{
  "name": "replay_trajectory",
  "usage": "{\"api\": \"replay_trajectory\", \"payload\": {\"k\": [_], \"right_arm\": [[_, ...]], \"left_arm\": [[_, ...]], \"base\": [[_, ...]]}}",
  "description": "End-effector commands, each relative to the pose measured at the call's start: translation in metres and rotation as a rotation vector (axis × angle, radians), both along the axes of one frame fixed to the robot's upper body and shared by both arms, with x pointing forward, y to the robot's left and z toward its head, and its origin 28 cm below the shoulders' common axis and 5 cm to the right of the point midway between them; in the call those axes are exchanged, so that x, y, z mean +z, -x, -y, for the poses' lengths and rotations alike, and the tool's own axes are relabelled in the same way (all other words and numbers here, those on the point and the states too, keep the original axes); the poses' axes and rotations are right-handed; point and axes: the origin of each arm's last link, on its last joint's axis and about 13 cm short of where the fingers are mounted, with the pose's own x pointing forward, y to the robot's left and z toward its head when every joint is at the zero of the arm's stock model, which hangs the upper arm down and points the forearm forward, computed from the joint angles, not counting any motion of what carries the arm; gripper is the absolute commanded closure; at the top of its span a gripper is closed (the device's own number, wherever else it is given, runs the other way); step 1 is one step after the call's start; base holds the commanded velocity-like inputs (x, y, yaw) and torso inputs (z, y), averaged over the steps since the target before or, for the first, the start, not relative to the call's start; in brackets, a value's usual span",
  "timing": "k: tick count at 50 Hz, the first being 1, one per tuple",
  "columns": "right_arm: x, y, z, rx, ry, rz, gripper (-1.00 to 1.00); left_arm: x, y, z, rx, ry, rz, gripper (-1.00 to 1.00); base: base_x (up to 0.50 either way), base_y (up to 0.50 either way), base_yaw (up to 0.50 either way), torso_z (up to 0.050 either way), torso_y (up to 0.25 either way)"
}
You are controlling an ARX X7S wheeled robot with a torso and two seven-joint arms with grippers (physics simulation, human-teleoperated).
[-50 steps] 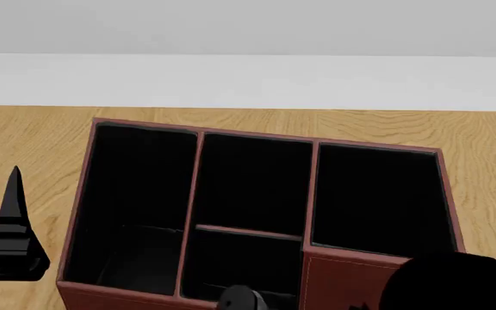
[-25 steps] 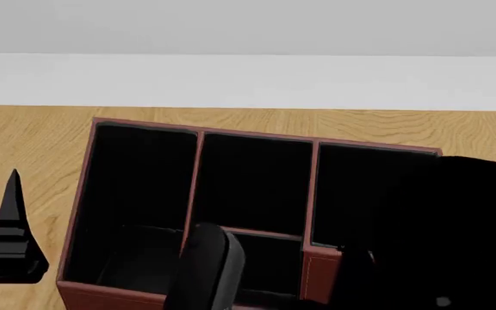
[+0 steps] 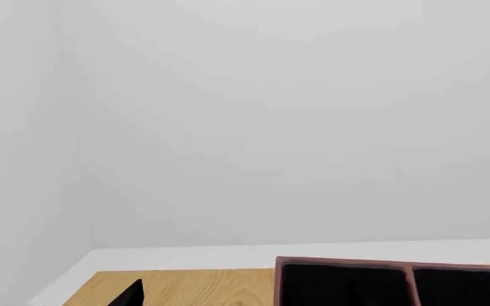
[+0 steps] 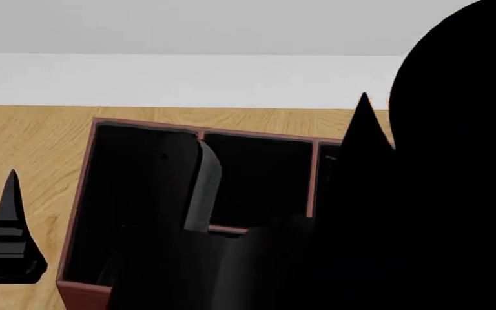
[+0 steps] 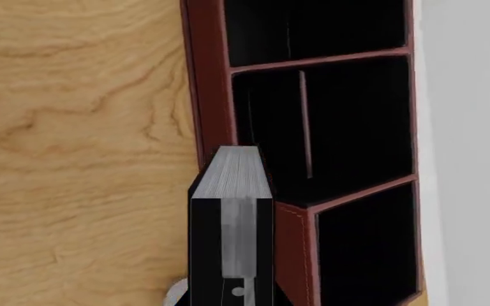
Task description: Pick up the book and place it in the front compartment of the caddy.
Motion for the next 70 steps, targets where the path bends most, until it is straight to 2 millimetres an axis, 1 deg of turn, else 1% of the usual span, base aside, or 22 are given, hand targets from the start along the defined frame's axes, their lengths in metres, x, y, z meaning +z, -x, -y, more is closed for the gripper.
{"api": "replay_trajectory", "payload": {"k": [1, 27, 43, 47, 56, 58, 70], "right_arm": [[0.023, -0.017, 0.002, -0.008, 0.011, 0.104, 1.0], [0.064, -0.083, -0.002, -0.001, -0.008, 0.119, 1.0], [0.075, -0.112, 0.0, -0.024, -0.026, 0.027, 1.0], [0.077, -0.122, 0.0, -0.036, -0.033, 0.01, 1.0], [0.08, -0.141, -0.007, -0.033, -0.029, -0.028, 1.0], [0.081, -0.145, -0.007, -0.041, 0.001, -0.03, 1.0], [0.079, -0.17, -0.025, -0.009, 0.045, -0.077, 1.0]], "left_arm": [[0.0, -0.001, -0.001, 0.003, 0.002, -0.002, -1.0], [0.002, -0.003, -0.002, 0.009, 0.003, 0.001, -1.0], [0.0, 0.0, -0.002, 0.011, 0.005, -0.001, -1.0], [0.001, 0.0, -0.003, 0.013, 0.008, 0.001, -1.0], [-0.001, 0.001, -0.004, 0.017, 0.009, -0.002, -1.0], [-0.001, 0.001, -0.004, 0.017, 0.008, -0.002, -1.0], [-0.002, 0.001, -0.006, 0.027, 0.011, -0.004, -1.0]], "base": [[0.0, 0.0, 0.0, 0.0, 0.0], [0.0, 0.0, 0.0, 0.0, 0.001], [0.0, 0.0, 0.0, 0.0, 0.001], [0.0, 0.0, 0.0, 0.0, 0.003], [0.0, 0.0, 0.0, 0.0, 0.0], [0.0, 0.0, 0.0, 0.0, 0.005], [0.0, 0.0, 0.0, 0.0, 0.001]]}}
